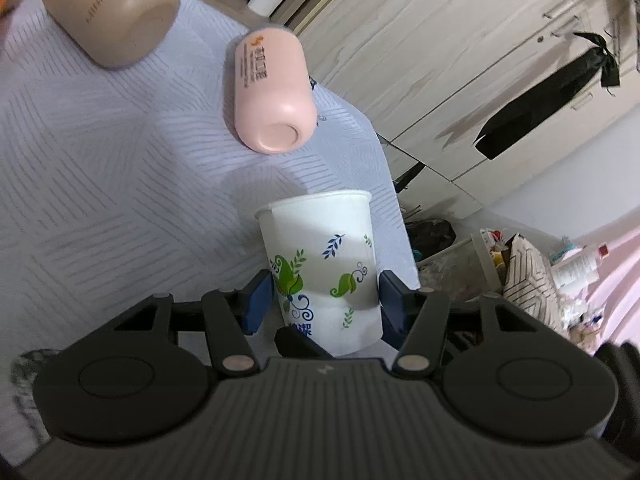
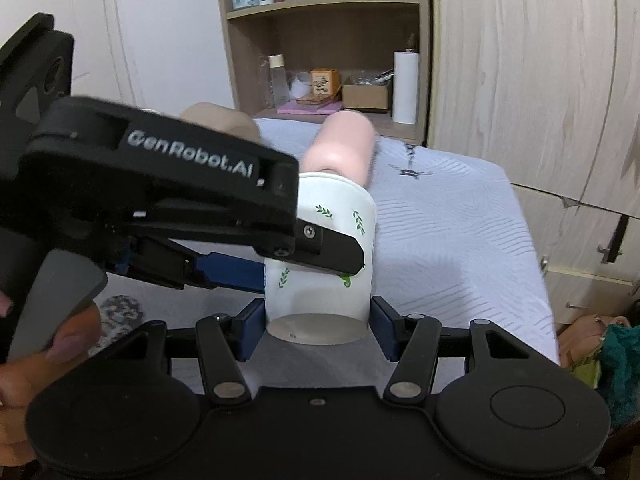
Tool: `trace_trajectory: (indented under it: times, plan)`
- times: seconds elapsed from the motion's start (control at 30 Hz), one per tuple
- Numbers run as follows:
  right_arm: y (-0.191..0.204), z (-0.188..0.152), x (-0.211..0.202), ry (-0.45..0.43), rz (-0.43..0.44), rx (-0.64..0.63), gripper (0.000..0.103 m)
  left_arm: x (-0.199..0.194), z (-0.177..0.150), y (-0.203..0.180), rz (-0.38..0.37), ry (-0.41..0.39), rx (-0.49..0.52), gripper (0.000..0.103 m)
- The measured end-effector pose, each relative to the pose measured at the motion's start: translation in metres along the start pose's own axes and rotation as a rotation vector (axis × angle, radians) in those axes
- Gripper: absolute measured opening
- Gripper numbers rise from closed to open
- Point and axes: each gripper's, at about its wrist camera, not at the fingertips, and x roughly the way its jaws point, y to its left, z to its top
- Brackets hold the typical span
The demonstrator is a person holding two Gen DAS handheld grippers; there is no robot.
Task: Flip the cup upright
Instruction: 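Lift the cup with the right gripper while the left gripper grasps its side, then rotate the cup opening-up with the left gripper and set it on the table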
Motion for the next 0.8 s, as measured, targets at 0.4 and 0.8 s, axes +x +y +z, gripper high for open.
trace_trajectory:
  times: [0.4, 0.8]
  plan:
    - [0.054, 0.014, 0.019, 0.015, 0.122, -0.06, 0.062, -0.057, -0.005, 0.04, 0.073, -0.096, 0.07, 0.056]
    - [0.099, 0.027, 0.036, -0.013, 0.161, -0.153, 0.062, -0.092, -0.001, 0.066, 0.129, -0.186, 0.164, 0.056]
